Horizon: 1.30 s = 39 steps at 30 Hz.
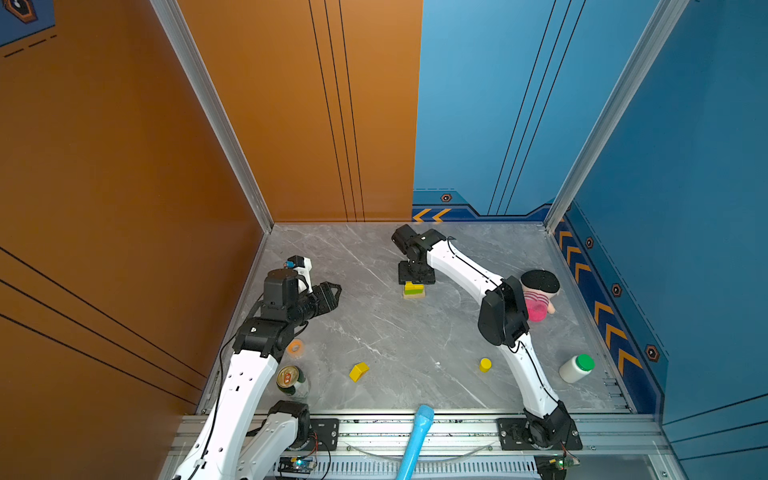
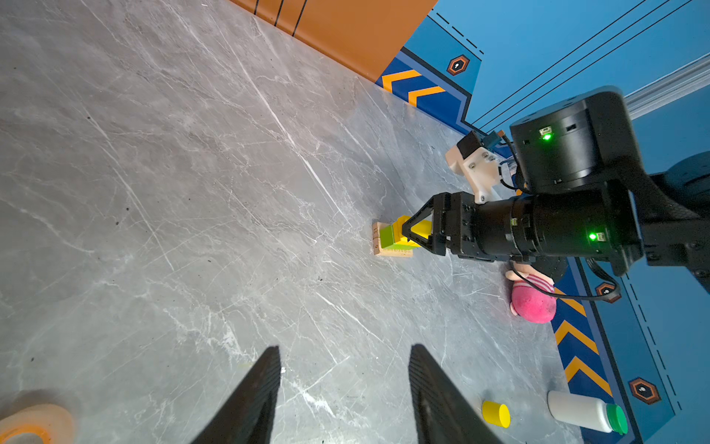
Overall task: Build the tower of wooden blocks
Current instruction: 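Lower the yellow rectangular block onto the two yellow cubes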
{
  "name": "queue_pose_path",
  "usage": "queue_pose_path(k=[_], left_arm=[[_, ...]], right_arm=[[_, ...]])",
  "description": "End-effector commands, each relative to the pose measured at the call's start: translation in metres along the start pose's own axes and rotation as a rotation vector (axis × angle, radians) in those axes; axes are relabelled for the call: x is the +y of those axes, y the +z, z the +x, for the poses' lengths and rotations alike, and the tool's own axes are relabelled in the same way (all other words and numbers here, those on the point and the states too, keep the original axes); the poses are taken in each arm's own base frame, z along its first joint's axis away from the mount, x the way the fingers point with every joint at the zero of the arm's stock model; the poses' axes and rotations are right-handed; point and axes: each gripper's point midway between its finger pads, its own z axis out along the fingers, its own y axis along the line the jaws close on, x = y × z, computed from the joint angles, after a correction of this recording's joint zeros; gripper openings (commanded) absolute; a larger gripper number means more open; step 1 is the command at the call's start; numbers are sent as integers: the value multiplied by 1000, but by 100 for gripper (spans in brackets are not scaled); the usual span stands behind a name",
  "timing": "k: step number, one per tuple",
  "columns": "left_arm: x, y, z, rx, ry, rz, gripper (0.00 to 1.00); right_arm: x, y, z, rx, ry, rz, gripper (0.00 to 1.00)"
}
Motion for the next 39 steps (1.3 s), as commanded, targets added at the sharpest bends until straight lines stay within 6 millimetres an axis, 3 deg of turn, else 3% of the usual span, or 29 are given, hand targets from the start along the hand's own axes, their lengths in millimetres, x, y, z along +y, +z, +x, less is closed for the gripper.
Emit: queue_pose_path(k=[1, 39], left_arm=[[-5, -3, -5, -16, 25, 24, 56], [-4, -3, -5, -15, 23, 23, 56]], right_arm=[[-8, 8, 3, 11, 12, 37, 69], [-12, 14, 5, 24, 15, 48, 74]])
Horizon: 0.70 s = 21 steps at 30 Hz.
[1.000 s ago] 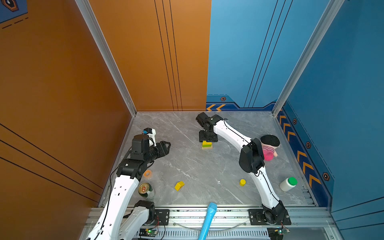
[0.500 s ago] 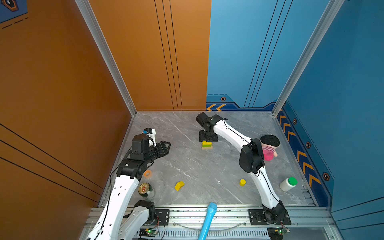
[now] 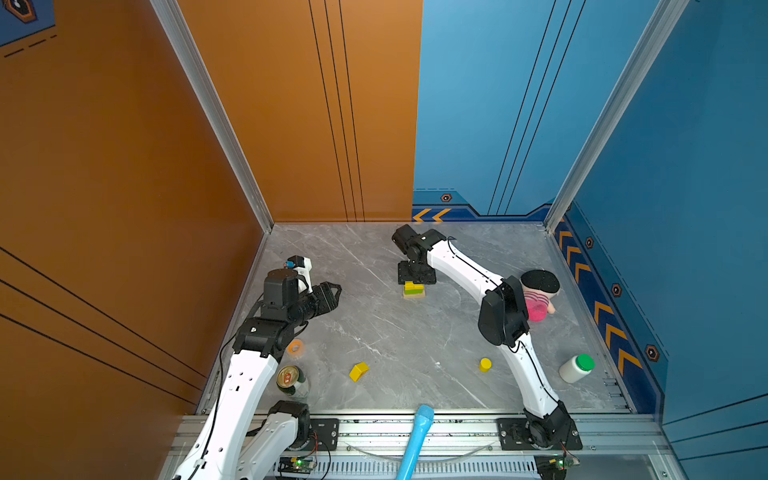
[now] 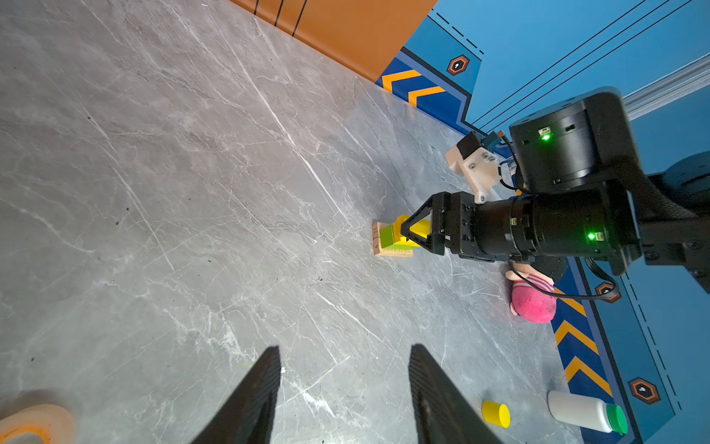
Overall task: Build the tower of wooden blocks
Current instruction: 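Lower the yellow rectangular block onto the two yellow cubes, then open the right gripper to release the yellow rectangular block and raise it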
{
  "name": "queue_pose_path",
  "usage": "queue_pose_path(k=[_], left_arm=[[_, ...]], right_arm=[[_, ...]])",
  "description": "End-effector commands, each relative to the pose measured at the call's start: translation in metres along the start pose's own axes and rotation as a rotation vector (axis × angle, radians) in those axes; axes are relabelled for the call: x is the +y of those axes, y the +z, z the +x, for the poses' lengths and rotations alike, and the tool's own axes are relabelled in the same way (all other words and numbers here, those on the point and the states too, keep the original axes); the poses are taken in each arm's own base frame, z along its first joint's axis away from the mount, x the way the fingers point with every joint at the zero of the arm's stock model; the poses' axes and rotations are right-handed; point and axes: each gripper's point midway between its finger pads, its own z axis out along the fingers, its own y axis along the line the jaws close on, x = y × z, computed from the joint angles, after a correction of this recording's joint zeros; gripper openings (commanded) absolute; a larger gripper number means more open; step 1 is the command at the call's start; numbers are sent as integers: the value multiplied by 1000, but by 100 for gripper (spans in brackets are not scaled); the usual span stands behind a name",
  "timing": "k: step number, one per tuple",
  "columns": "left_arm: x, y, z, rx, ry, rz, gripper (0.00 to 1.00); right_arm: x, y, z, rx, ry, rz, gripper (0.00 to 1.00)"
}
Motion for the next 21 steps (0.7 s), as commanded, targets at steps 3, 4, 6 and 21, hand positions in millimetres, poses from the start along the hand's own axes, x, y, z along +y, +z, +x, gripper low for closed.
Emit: queue_pose_path(k=[3, 4, 6, 21], left_arm=[[-4, -3, -5, -14, 23, 22, 56], [-4, -2, -5, -14, 23, 22, 56], [-4, -3, -6, -16, 23, 23, 56], [-4, -2, -5, -13, 23, 21, 56]], right_arm=[[-11, 13, 6, 25, 13, 48, 75], [-11, 14, 6, 26, 14, 48, 76], [-10, 14, 6, 28, 13, 48, 76], [-10, 15, 7, 29, 14, 49, 77]])
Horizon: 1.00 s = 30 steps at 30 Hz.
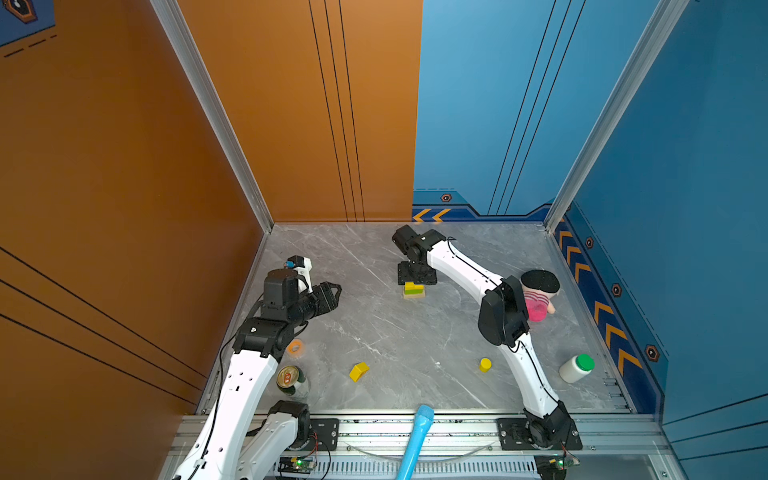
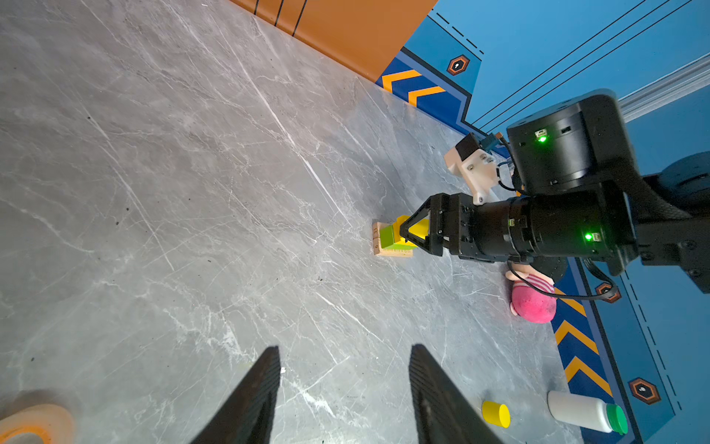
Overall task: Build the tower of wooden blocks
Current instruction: 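Open the right gripper to release the yellow rectangular block and raise it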
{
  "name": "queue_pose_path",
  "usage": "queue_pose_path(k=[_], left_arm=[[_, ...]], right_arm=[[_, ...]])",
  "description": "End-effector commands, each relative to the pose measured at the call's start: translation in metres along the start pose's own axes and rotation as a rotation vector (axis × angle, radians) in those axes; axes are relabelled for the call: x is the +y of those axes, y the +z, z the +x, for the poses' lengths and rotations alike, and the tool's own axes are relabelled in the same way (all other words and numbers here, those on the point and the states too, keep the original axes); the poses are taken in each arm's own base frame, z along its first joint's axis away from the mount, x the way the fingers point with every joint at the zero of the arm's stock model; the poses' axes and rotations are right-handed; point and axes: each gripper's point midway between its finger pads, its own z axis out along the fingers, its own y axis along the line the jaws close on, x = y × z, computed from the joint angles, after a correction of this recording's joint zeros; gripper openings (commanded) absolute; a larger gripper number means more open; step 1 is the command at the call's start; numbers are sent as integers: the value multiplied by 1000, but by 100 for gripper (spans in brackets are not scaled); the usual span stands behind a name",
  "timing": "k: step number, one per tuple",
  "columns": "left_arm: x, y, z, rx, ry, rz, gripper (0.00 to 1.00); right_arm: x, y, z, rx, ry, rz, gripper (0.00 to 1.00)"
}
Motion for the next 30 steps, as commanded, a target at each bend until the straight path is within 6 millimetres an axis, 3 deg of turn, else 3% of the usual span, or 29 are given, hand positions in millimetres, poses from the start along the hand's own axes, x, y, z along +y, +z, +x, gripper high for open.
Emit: queue_pose_path(k=[1, 30], left_arm=[[-4, -2, -5, -12, 23, 22, 56], [-4, -2, -5, -12, 22, 23, 56]], right_arm=[[-9, 14, 5, 24, 14, 45, 77], [-10, 12, 5, 24, 16, 30, 79]])
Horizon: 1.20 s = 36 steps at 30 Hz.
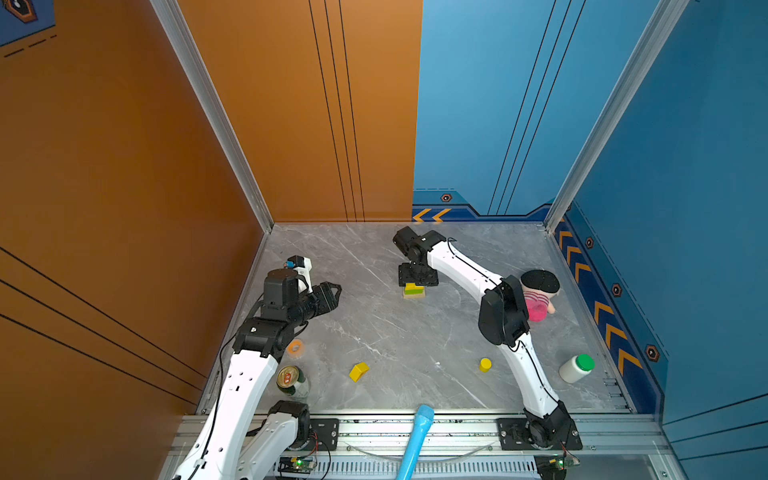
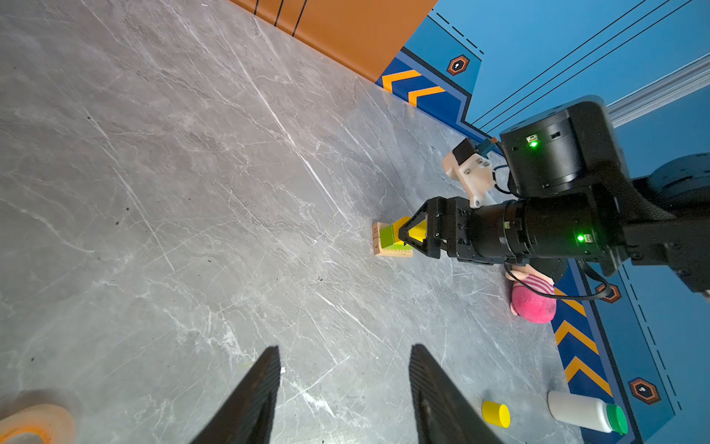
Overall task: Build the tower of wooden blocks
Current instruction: 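Open the right gripper to release the yellow rectangular block and raise it, then swing the right arm toward the plush doll while the left reaches for the cylinder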
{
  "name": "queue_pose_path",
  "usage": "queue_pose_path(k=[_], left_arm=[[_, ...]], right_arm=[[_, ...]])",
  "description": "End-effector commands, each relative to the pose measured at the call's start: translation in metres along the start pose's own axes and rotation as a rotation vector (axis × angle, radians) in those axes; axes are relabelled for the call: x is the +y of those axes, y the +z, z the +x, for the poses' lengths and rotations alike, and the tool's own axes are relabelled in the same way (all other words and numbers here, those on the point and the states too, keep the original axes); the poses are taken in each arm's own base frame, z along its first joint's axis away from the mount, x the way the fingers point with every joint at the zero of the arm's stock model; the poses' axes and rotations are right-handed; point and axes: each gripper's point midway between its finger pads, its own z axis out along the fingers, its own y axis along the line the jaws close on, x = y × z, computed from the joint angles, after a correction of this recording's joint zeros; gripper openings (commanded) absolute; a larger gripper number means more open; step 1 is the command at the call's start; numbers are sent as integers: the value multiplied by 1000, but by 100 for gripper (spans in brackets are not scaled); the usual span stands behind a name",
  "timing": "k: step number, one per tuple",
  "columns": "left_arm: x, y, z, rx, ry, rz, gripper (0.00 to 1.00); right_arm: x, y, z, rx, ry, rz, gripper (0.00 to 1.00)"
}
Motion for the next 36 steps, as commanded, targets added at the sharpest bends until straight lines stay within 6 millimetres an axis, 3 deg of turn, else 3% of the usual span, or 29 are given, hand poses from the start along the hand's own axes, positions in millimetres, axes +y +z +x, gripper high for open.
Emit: queue_pose_path(k=[1, 14, 23, 27, 28, 36], left_arm=[[-4, -2, -5, -12, 24, 23, 56], [-5, -1, -4, -9, 19, 26, 56], [-8, -3, -3, -4, 7, 42, 56], [-15, -3, 0, 5, 14, 62, 56], [-16, -3, 1, 9, 17, 66, 55], [-33, -1, 14, 42, 55, 98, 55]], right_arm=[[-5, 5, 0, 3, 14, 14, 79], [5, -28, -9, -64, -7, -33, 88], [3, -84, -10, -160, -30, -61, 95], [-4, -106, -3, -188, -38, -74, 95], [-8, -123, -3, -216, -35, -93, 95], [-37, -154, 17, -291, 8, -171, 92]])
